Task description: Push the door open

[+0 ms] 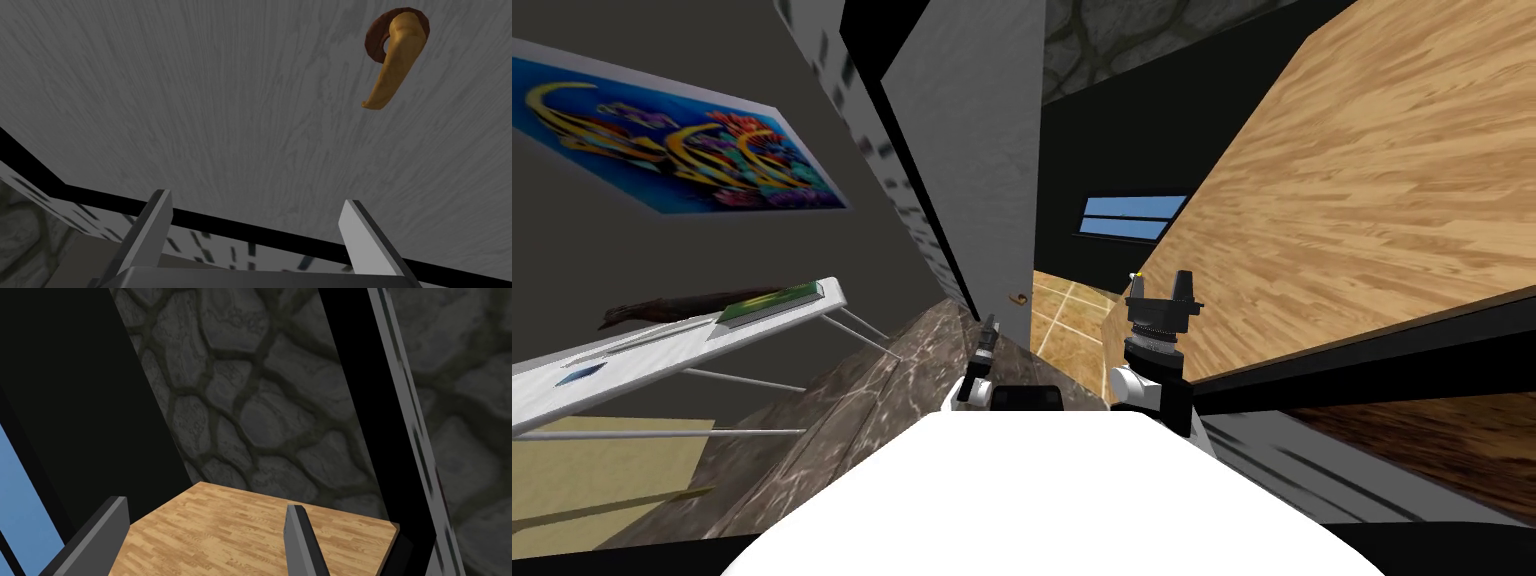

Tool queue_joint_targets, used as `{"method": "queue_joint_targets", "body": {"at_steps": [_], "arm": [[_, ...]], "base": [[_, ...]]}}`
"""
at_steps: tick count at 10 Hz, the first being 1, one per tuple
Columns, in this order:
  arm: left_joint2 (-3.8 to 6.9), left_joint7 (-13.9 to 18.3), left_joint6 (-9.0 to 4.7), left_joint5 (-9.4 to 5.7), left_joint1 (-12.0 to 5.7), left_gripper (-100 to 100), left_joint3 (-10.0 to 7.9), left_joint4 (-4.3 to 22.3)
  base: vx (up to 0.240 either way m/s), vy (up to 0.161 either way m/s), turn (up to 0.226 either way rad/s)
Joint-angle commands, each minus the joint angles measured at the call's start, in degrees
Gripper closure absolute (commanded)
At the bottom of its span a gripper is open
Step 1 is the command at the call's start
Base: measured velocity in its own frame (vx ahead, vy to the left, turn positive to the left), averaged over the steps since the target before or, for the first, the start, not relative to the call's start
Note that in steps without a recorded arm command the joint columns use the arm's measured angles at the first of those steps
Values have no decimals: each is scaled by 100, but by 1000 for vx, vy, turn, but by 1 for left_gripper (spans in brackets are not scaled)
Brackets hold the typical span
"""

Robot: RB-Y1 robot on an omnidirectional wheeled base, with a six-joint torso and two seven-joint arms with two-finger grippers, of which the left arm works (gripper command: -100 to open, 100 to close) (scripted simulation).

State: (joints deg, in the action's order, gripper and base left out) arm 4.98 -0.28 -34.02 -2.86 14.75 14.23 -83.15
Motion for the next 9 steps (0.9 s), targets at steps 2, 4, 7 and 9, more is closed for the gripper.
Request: {"method": "queue_joint_targets", "body": {"at_steps": [2, 4, 7, 9], "arm": [[2, 15, -127, 28, -73, -100, 96, 331], [5, 36, -209, 57, -175, -100, 199, 644], [5, 66, -328, 98, -322, -100, 349, 1097], [0, 85, -401, 122, -412, -100, 440, 1373]], "base": [[46, 56, -51], [60, 78, -124], [80, 92, -112], [64, 80, -88]]}}
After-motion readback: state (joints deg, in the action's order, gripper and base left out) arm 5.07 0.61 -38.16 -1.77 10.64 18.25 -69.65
